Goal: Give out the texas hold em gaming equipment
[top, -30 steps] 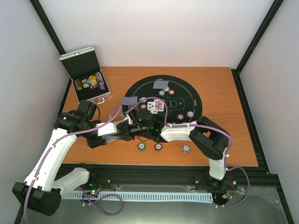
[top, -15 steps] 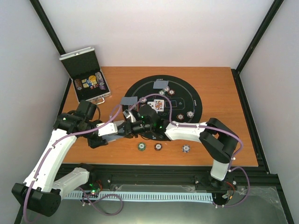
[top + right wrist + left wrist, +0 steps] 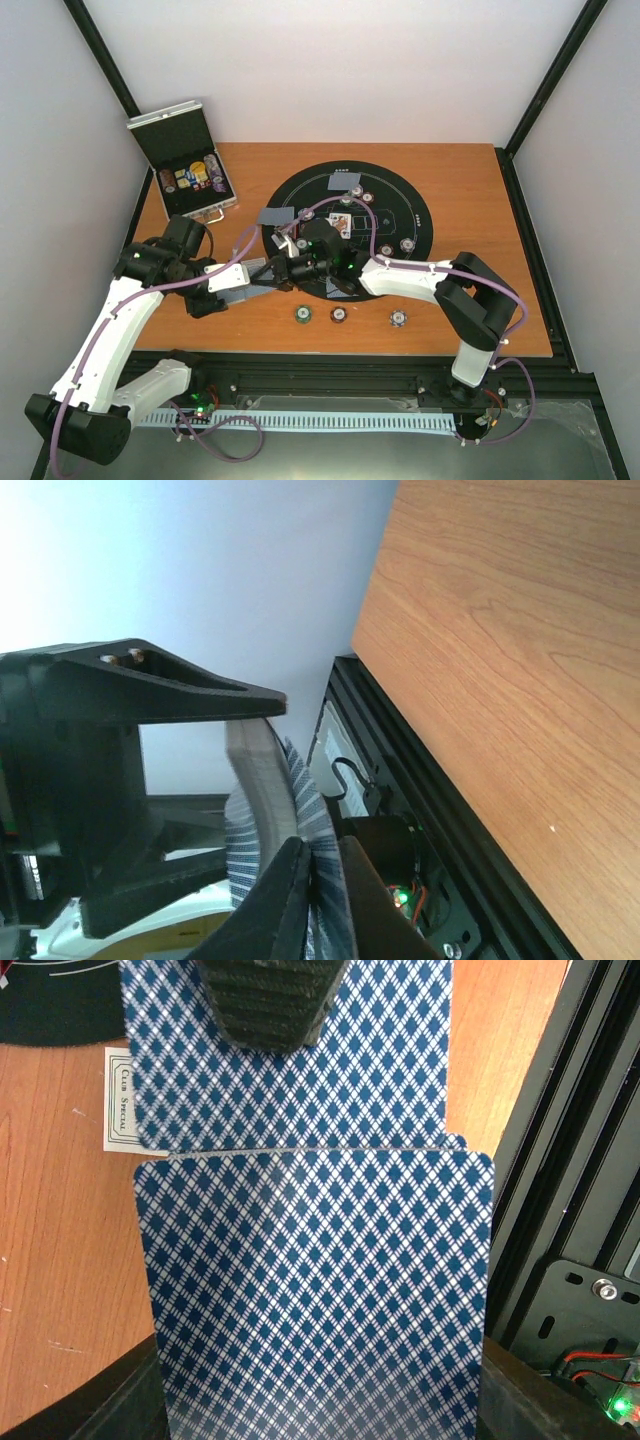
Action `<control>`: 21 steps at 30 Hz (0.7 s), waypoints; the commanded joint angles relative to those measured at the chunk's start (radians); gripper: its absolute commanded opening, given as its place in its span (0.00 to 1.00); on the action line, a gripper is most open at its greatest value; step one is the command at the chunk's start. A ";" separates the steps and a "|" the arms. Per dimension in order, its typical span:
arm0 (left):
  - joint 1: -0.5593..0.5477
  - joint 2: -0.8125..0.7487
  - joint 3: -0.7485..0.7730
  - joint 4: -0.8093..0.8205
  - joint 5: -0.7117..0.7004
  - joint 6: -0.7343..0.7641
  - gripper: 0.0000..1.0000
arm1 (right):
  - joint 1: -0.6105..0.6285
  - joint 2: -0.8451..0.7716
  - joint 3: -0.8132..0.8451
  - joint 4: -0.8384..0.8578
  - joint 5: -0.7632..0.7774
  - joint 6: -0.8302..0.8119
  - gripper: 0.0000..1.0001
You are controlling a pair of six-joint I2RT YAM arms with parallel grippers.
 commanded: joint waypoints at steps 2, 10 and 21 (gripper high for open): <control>0.001 -0.018 0.014 -0.011 -0.001 0.012 0.01 | -0.017 -0.037 -0.003 -0.068 -0.011 -0.035 0.03; 0.001 -0.020 0.006 -0.009 -0.010 0.017 0.01 | -0.179 -0.109 0.095 -0.497 0.043 -0.314 0.03; 0.001 -0.016 0.004 -0.015 -0.007 0.014 0.01 | -0.379 0.126 0.582 -1.113 0.747 -0.903 0.03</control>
